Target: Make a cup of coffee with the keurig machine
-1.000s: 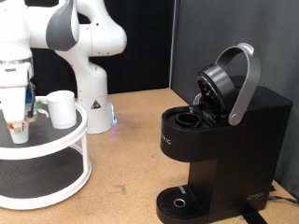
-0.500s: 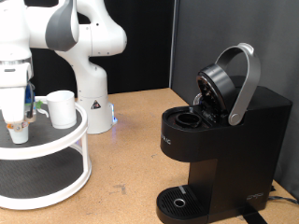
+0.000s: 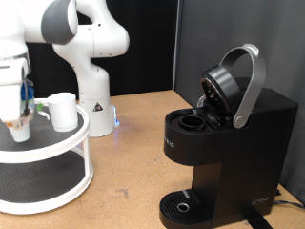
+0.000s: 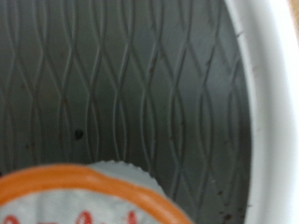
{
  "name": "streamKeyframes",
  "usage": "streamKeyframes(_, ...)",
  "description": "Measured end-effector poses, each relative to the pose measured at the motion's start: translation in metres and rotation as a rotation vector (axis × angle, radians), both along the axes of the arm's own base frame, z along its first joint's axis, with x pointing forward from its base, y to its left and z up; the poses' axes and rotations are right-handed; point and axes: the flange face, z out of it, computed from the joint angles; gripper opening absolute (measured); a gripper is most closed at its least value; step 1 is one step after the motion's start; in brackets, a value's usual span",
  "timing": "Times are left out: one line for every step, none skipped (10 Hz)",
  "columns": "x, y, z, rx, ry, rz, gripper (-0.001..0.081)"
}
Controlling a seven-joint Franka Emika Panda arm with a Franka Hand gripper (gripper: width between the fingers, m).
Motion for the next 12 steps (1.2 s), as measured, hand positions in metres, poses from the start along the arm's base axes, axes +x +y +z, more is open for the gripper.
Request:
streamKeyframes(0.004, 0.000, 0.013, 0.024, 0.000, -0.005, 0.0444)
streamKeyframes(0.007, 0.001, 0.027, 0.047, -0.005, -0.009, 0.0428)
streamKeyframes(0.010, 0.003, 0.041, 0.059, -0.009, -0.006, 0.0428)
streamKeyframes(0.010, 0.004, 0.049, 0.068, -0.006, -0.002, 0.0428)
streamKeyframes(0.010, 0.004, 0.048, 0.068, -0.004, -0.003, 0.0428)
streamKeyframes(0.011, 0.007, 0.047, 0.112, -0.020, -0.028, 0.0428)
streamKeyframes(0.014, 0.014, 0.049, 0.217, -0.053, -0.068, 0.0428)
streamKeyframes(0.021, 0.024, 0.056, 0.323, -0.081, -0.092, 0.0428)
streamKeyframes(0.029, 0.035, 0.067, 0.418, -0.105, -0.107, 0.0428)
streamKeyframes(0.038, 0.044, 0.079, 0.489, -0.135, -0.116, 0.0428)
streamKeyframes(0.045, 0.054, 0.090, 0.546, -0.171, -0.127, 0.0428)
streamKeyframes(0.052, 0.063, 0.099, 0.570, -0.195, -0.146, 0.0428)
